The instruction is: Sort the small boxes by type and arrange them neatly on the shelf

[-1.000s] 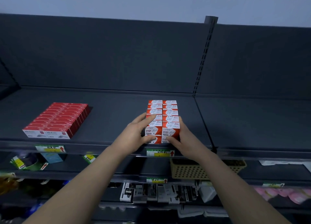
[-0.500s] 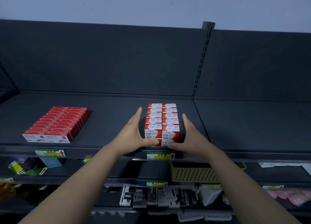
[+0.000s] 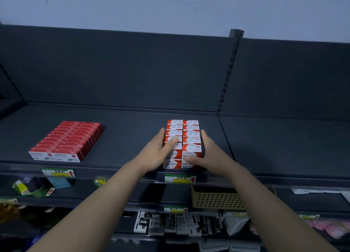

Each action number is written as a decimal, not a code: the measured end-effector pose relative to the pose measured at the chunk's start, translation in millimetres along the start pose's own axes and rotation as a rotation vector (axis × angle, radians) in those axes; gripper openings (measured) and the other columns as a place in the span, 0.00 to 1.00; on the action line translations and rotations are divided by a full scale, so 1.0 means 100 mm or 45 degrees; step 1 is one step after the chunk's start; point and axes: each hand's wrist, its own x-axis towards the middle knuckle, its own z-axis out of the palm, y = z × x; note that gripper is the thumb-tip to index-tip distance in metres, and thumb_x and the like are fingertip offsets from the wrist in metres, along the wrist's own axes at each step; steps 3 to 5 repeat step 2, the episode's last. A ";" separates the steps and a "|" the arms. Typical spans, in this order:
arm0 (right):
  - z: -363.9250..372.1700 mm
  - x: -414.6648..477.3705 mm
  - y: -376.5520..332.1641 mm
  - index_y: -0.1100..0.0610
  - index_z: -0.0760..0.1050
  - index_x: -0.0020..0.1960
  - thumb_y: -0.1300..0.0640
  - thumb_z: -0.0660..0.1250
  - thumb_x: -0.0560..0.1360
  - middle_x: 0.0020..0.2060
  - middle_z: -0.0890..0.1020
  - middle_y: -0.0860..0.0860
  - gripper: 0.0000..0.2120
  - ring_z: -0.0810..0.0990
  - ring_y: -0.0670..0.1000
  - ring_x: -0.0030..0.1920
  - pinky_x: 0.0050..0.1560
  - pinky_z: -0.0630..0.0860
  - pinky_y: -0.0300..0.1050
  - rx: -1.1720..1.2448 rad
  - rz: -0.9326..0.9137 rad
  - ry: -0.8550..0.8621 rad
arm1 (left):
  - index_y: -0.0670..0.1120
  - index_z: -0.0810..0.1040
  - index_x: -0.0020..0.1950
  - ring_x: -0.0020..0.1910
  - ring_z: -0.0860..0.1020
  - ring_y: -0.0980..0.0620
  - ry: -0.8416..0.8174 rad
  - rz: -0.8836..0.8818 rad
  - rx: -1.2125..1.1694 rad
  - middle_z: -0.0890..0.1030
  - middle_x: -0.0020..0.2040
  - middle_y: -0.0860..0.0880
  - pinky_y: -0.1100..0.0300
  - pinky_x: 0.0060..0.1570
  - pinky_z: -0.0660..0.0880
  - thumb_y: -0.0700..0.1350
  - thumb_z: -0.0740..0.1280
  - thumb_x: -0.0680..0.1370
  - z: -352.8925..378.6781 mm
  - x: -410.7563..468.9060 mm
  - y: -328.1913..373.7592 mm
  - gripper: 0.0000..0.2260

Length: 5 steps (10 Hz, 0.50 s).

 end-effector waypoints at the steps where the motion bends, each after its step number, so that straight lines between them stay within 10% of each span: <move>1: -0.17 -0.04 -0.04 0.51 0.52 0.77 0.46 0.69 0.74 0.62 0.65 0.34 0.39 0.67 0.40 0.63 0.60 0.69 0.40 -0.150 0.031 0.028 | 0.47 0.59 0.76 0.69 0.68 0.52 0.106 -0.042 0.294 0.68 0.70 0.53 0.56 0.68 0.65 0.58 0.59 0.79 -0.15 0.04 0.01 0.28; 5: -0.37 -0.02 -0.11 0.50 0.54 0.77 0.47 0.65 0.77 0.75 0.61 0.44 0.34 0.60 0.46 0.74 0.72 0.63 0.48 -0.359 0.033 0.135 | 0.48 0.61 0.75 0.72 0.65 0.49 0.227 -0.034 0.627 0.66 0.74 0.48 0.52 0.69 0.65 0.57 0.61 0.79 -0.32 0.10 0.07 0.28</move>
